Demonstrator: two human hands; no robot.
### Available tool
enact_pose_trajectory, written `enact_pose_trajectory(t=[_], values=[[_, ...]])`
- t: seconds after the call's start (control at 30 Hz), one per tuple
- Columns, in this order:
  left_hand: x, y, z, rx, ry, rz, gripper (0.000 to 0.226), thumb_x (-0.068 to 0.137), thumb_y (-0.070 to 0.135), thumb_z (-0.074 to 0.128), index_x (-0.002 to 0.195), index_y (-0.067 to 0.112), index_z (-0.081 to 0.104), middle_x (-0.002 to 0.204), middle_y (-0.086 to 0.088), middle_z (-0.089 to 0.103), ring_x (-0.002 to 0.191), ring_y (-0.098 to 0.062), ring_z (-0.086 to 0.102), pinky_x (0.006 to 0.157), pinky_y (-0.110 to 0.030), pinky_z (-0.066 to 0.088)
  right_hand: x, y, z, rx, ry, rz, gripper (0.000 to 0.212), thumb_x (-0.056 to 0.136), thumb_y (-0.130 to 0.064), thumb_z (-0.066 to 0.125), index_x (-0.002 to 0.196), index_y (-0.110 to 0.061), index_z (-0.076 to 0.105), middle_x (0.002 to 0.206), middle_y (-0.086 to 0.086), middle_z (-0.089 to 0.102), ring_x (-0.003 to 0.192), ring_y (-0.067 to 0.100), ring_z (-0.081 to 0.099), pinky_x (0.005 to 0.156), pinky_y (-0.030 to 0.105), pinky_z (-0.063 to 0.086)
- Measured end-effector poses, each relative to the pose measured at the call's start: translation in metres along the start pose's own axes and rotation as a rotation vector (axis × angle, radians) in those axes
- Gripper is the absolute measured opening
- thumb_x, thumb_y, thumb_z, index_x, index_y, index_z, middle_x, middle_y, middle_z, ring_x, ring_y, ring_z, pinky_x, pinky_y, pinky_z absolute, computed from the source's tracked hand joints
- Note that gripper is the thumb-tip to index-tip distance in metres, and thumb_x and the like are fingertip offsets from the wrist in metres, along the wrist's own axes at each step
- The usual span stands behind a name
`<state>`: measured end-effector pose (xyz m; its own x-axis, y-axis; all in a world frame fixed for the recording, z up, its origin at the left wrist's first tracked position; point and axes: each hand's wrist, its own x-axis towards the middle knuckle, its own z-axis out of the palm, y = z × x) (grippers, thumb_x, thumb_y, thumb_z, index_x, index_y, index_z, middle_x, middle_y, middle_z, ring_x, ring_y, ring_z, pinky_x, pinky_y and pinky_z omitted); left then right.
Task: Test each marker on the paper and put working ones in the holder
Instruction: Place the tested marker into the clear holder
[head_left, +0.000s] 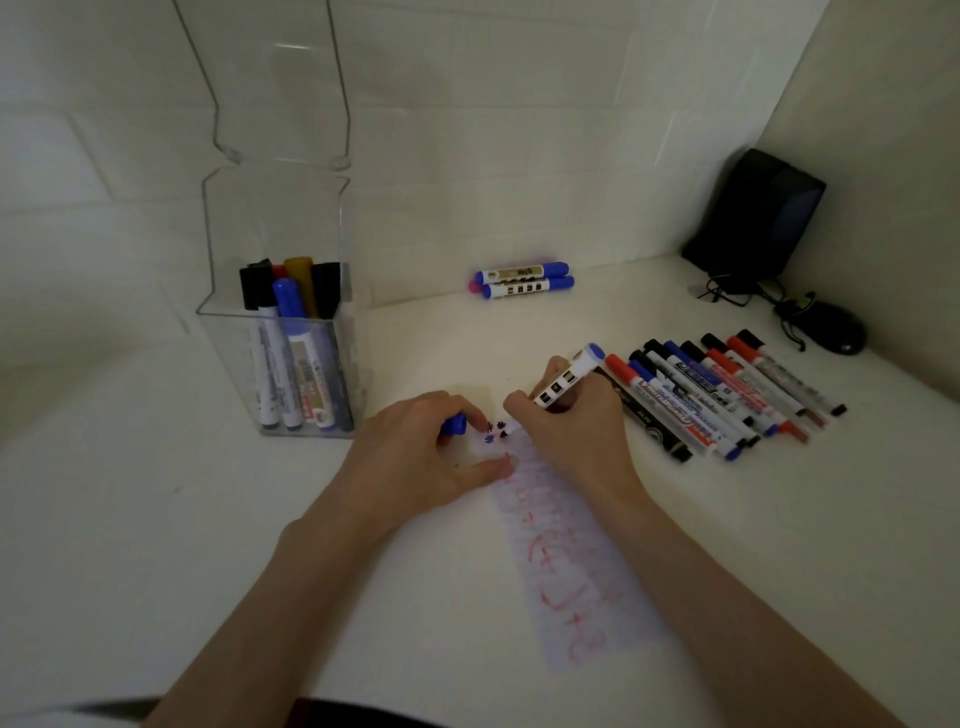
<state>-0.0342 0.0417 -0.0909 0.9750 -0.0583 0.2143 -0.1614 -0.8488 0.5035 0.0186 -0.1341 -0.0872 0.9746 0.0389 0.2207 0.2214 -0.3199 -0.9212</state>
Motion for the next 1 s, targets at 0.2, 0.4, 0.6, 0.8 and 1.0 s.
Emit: enact_pose_trajectory(t=[0.2,0.4,0.6,0.8,1.0], values=[[0.0004,0.0006,-0.0006,-0.009,-0.015,-0.016,0.050,0.068,0.078,0.068,0.100,0.041,0.064,0.090,0.014,0.060,0.080,-0.005,0.055,0.074,-0.032,0.052,0.0008,-0.0015,-0.0020,0.019,0.021,0.017,0.037,0.076,-0.013,0.074,0.061,-0.018,0.041,0.055,0.001,0.044,0.053,0.014,0.041,0.055,0.035,0.040],[-0.0003,0.0024,-0.0024,-0.002,-0.027,-0.014,0.050,0.069,0.077,0.069,0.103,0.040,0.063,0.092,0.015,0.060,0.082,-0.006,0.055,0.076,-0.030,0.051,0.0005,0.0001,-0.0024,0.024,-0.004,-0.003,0.035,0.077,-0.010,0.073,0.064,-0.013,0.041,0.057,0.004,0.045,0.054,0.015,0.041,0.055,0.035,0.039],[-0.0008,0.0023,-0.0023,-0.007,-0.018,0.000,0.050,0.069,0.077,0.069,0.103,0.040,0.064,0.090,0.014,0.060,0.080,-0.006,0.055,0.074,-0.029,0.051,0.0007,-0.0001,-0.0014,0.022,-0.027,0.014,0.036,0.075,-0.010,0.073,0.060,-0.017,0.041,0.054,0.000,0.045,0.052,0.013,0.041,0.055,0.035,0.040],[-0.0010,0.0027,-0.0026,-0.002,-0.013,0.004,0.049,0.069,0.076,0.069,0.102,0.040,0.064,0.089,0.015,0.059,0.079,-0.005,0.055,0.072,-0.027,0.050,0.0015,0.0000,-0.0024,0.041,-0.017,0.041,0.032,0.076,-0.010,0.073,0.062,-0.016,0.044,0.055,0.001,0.047,0.054,0.014,0.044,0.056,0.035,0.041],[-0.0015,0.0032,-0.0038,-0.006,-0.032,-0.008,0.053,0.070,0.075,0.069,0.109,0.041,0.059,0.096,0.018,0.057,0.085,-0.004,0.055,0.077,-0.029,0.050,0.0053,-0.0059,-0.0085,0.142,0.049,0.193,0.027,0.084,-0.014,0.072,0.070,-0.018,0.049,0.055,-0.009,0.048,0.052,0.006,0.045,0.057,0.023,0.044]])
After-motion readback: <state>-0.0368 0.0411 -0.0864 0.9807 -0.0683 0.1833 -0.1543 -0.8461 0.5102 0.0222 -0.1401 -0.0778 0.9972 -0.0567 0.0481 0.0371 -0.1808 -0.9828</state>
